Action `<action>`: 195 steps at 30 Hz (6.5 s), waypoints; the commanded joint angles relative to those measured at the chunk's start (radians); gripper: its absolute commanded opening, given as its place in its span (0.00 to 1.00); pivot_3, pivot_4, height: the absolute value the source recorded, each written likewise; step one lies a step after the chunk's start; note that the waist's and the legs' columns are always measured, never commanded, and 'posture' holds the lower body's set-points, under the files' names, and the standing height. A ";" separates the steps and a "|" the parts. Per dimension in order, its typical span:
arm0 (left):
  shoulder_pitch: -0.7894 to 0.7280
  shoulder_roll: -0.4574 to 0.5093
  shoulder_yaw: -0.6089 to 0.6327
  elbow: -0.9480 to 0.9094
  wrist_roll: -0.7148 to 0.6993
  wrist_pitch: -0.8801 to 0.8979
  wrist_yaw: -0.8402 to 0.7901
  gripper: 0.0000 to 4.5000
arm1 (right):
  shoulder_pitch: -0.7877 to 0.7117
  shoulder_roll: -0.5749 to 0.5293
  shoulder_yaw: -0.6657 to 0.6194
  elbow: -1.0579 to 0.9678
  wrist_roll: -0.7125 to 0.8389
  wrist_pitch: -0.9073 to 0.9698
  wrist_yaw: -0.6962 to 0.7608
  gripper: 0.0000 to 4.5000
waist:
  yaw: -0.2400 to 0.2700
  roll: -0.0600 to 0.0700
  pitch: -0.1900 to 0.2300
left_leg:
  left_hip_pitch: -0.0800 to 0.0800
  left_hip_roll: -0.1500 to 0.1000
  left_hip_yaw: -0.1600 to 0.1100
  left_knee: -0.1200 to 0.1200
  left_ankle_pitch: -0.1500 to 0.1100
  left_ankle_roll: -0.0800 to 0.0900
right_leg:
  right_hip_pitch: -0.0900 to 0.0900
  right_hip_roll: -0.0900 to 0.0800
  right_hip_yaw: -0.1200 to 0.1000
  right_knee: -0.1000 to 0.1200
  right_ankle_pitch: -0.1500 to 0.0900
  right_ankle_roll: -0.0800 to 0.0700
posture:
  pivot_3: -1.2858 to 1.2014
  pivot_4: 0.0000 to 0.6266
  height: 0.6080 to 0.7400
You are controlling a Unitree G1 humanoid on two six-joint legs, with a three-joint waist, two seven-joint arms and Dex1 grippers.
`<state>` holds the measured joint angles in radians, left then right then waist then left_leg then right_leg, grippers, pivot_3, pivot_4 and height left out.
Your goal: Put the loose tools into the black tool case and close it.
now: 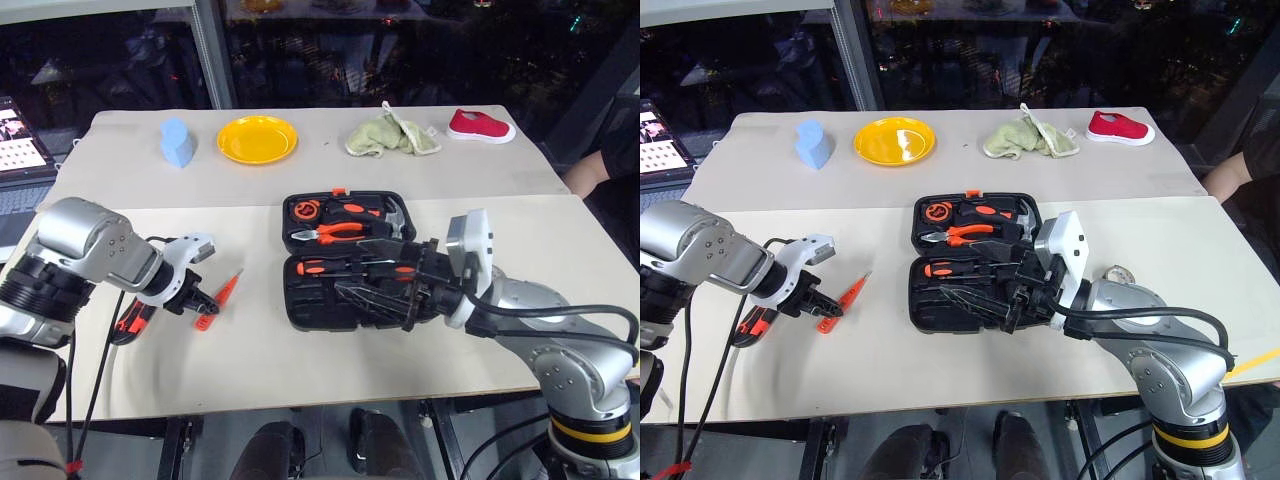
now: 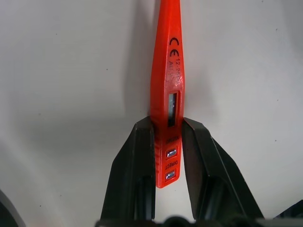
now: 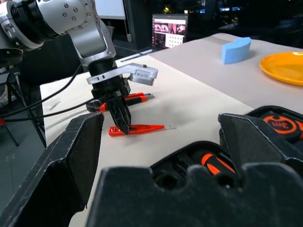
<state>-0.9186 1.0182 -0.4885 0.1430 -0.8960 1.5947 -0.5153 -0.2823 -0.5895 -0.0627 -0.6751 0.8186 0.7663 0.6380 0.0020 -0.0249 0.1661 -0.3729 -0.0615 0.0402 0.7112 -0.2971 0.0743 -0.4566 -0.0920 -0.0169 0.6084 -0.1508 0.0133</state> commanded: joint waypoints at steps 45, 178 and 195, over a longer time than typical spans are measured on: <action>-0.088 -0.022 -0.217 0.044 0.629 -0.369 -0.535 0.09 | 0.112 -0.043 -0.088 -0.126 0.101 -0.026 -0.117 1.00 | 0.011 -0.001 0.000 | -0.005 0.001 0.001 0.006 -0.004 0.009 | -0.001 -0.001 0.001 0.001 -0.004 0.004 | 0.52 0.24 1.00; -0.249 -0.533 -0.165 0.264 1.099 -1.070 -0.985 0.10 | 0.299 0.005 -0.171 -0.217 0.077 -0.075 -0.391 1.00 | 0.009 0.000 0.000 | -0.015 0.000 0.003 0.020 -0.013 0.028 | -0.002 -0.001 0.001 -0.002 0.001 0.012 | 0.52 0.24 1.00; -0.191 -0.567 -0.177 0.328 1.154 -1.179 -0.926 0.10 | 0.313 0.009 -0.185 -0.228 0.080 -0.082 -0.400 1.00 | 0.009 0.000 -0.001 | -0.013 0.000 0.003 0.020 -0.013 0.027 | -0.001 -0.001 0.002 -0.001 0.001 0.012 | 0.52 0.24 1.00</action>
<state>-1.1273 0.4483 -0.6528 0.4473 0.2267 0.4337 -1.4612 0.0298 -0.5841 -0.2192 -0.8641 0.8866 0.7203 0.2410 0.0113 -0.0246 0.1656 -0.3854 -0.0612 0.0429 0.7315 -0.3100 0.1016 -0.4571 -0.0931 -0.0149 0.6079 -0.1497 0.0248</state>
